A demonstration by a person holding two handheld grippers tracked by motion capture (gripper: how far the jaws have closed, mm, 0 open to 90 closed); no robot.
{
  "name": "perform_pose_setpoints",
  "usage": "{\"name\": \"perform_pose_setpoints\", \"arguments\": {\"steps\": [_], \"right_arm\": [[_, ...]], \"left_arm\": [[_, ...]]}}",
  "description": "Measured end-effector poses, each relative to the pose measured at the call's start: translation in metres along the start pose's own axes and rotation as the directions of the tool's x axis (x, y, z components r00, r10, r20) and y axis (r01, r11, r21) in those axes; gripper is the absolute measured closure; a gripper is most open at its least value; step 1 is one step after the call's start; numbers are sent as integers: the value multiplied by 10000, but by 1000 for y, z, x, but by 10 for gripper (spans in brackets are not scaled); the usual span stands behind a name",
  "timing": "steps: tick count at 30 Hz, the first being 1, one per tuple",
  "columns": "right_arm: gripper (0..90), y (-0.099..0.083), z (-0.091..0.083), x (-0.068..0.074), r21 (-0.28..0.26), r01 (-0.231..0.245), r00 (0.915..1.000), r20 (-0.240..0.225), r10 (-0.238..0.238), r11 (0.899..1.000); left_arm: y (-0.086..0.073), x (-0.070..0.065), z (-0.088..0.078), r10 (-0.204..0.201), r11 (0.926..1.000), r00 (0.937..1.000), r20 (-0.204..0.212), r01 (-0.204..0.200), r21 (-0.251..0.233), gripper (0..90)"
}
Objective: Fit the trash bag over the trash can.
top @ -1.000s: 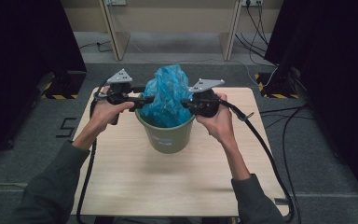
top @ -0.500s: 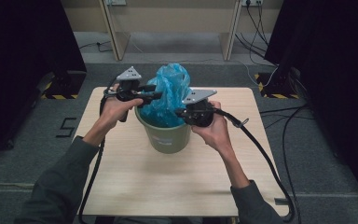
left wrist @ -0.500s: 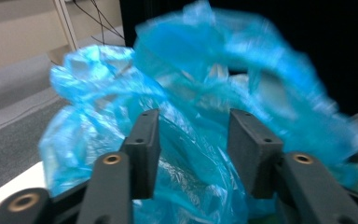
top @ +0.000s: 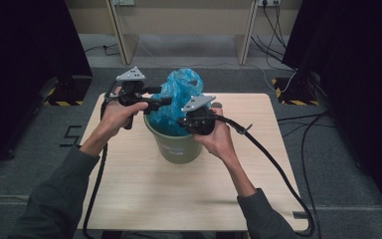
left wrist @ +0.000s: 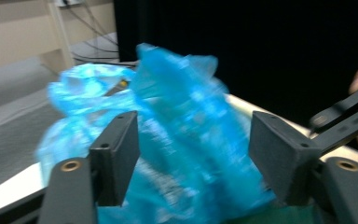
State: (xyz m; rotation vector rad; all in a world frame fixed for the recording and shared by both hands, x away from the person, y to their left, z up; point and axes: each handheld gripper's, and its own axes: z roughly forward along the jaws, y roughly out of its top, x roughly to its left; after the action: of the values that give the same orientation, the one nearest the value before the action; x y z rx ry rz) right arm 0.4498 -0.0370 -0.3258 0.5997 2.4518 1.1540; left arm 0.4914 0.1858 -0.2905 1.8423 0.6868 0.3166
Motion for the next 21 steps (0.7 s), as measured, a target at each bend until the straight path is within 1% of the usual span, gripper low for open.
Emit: {"name": "perform_pose_setpoints", "arguments": {"steps": [1,3,4,5,6,7,8,9,10,11,12,13,14,16,17,18,20,21], "right_arm": [[851,1,1,1,62,59,10000,0,-59,10000],[850,1,3,2,48,78,9999,-85,-77,10000],[848,1,3,3,24,117,9999,-89,-117,9999],[842,1,1,6,-34,93,9998,-186,-94,10000],[842,1,1,6,-34,93,9998,-186,-94,10000],[830,1,-1,7,-113,217,9995,-225,-220,9997],[830,1,-1,7,-113,217,9995,-225,-220,9997],[822,1,-3,8,-102,173,9996,-212,-175,9998],[764,1,-6,6,-173,113,9999,-117,-115,9998],[728,2,-8,5,-229,-19,10000,-68,17,9997],[728,2,-8,5,-229,-19,10000,-68,17,9997],[646,2,-13,2,-374,-260,9996,83,263,9990],[646,2,-13,2,-374,-260,9996,83,263,9990],[586,5,-20,-2,-630,-541,9979,332,562,9965],[563,6,-24,-4,-778,-679,9967,387,710,9947],[524,9,-30,-9,-1049,-943,9938,488,998,9900],[495,11,-38,-16,-1297,-1076,9903,735,1178,9857],[477,13,-42,-21,-1399,-1237,9858,962,1378,9824]], "left_arm": [[1,-2,2,27,10000,10000,-21,-27,26,316],[2,-4,8,299,9994,9993,-223,-295,180,313],[2,-5,11,368,9989,9990,-265,-360,298,337],[0,-5,17,611,9969,9981,-49,-608,496,494],[0,-5,17,611,9969,9981,-49,-608,496,584],[-2,-5,19,733,9959,9973,-78,-728,530,685],[-4,-5,20,863,9949,9962,-136,-855,534,685],[-6,-4,20,962,9941,9952,-167,-953,512,767],[-9,-3,19,1037,9933,9944,-197,-1025,526,864],[-14,-1,15,1044,9929,9945,-99,-1037,580,877],[-14,-1,15,1044,9929,9945,-99,-1037,580,882],[-17,0,12,1095,9925,9938,-166,-1084,572,885],[-20,0,9,1140,9921,9932,-213,-1127,558,885],[-24,2,1,1189,9917,9925,-273,-1173,519,885],[-26,4,-6,1161,9925,9927,-338,-1147,422,885],[-28,4,-10,1132,9931,9929,-358,-1120,361,885],[-32,6,-18,1136,9933,9927,-413,-1126,260,885],[-35,6,-23,1146,9933,9924,-452,-1137,223,885]]}}
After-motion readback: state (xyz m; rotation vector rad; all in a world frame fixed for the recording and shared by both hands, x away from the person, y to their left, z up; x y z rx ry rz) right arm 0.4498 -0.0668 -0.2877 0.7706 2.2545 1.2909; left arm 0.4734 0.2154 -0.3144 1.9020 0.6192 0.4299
